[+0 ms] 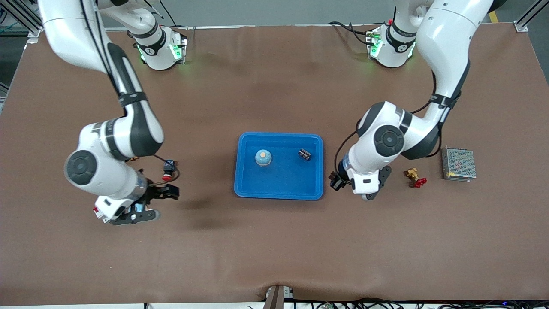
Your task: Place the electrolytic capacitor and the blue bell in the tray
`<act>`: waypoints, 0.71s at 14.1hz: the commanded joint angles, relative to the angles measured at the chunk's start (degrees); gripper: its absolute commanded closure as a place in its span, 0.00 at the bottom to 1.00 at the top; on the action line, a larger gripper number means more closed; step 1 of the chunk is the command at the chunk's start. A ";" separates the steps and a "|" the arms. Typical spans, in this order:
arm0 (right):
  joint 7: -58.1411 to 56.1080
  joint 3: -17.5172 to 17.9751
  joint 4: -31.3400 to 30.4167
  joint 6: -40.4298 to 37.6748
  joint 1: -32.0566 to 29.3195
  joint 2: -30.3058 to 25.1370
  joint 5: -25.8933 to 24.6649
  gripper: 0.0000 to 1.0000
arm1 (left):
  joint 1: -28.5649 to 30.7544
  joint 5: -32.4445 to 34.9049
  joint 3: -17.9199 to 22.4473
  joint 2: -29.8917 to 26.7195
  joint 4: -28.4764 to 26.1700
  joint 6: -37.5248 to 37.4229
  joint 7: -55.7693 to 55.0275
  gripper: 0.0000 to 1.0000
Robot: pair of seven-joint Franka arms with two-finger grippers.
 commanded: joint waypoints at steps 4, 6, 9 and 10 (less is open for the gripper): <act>-15.42 1.12 0.58 1.67 -7.82 2.41 -0.41 0.00 | -6.59 1.13 2.45 5.87 5.00 -0.47 -6.40 1.00; -17.72 1.12 0.32 3.34 -8.62 3.55 -0.50 0.00 | -8.71 1.04 4.21 6.31 5.00 -0.29 -6.84 1.00; -18.78 1.12 0.14 7.02 -9.24 5.75 -0.50 0.00 | -9.93 1.04 4.39 8.33 6.31 1.81 -8.15 1.00; -19.48 1.12 0.14 8.43 -9.33 6.80 -0.59 0.00 | -10.73 1.04 4.48 9.55 7.45 2.17 -9.03 1.00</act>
